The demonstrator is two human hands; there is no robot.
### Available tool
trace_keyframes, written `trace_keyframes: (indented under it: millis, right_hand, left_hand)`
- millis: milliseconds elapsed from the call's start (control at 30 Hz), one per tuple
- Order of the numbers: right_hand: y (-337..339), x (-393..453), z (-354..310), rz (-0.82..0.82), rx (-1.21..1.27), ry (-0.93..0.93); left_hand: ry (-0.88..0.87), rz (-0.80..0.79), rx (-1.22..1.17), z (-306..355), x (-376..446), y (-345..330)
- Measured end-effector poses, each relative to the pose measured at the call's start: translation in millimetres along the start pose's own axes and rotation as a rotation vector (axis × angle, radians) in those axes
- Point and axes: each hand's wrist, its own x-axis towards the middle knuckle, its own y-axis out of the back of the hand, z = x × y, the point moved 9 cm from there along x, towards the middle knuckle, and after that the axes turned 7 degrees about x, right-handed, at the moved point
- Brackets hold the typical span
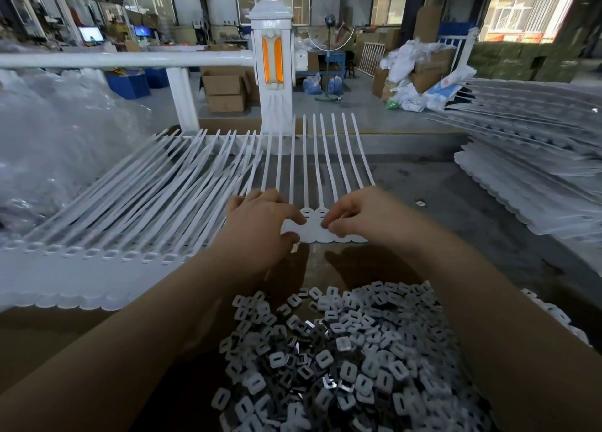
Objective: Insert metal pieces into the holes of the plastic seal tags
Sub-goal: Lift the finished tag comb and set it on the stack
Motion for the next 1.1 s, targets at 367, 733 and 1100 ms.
trace_keyframes:
  millis: [367,733,1100]
  right_hand:
    - [-45.3,-7.3,-39.1,-0.200,-0.317,0.050]
    - [-54.4,-6.0,-46.0,-0.164,-0.262,0.091]
    - [-73.7,-12.9,-56.7,-0.219,-0.123,0.119]
  left_hand:
    - [0.435,-0.574,0.279,-108.8,-36.8,-10.1]
    - [0.432,-0.447,-0.024,-121.7,-34.4,0.7]
    - [0.450,-0.186,0.036,-126.2,-30.9,31.2]
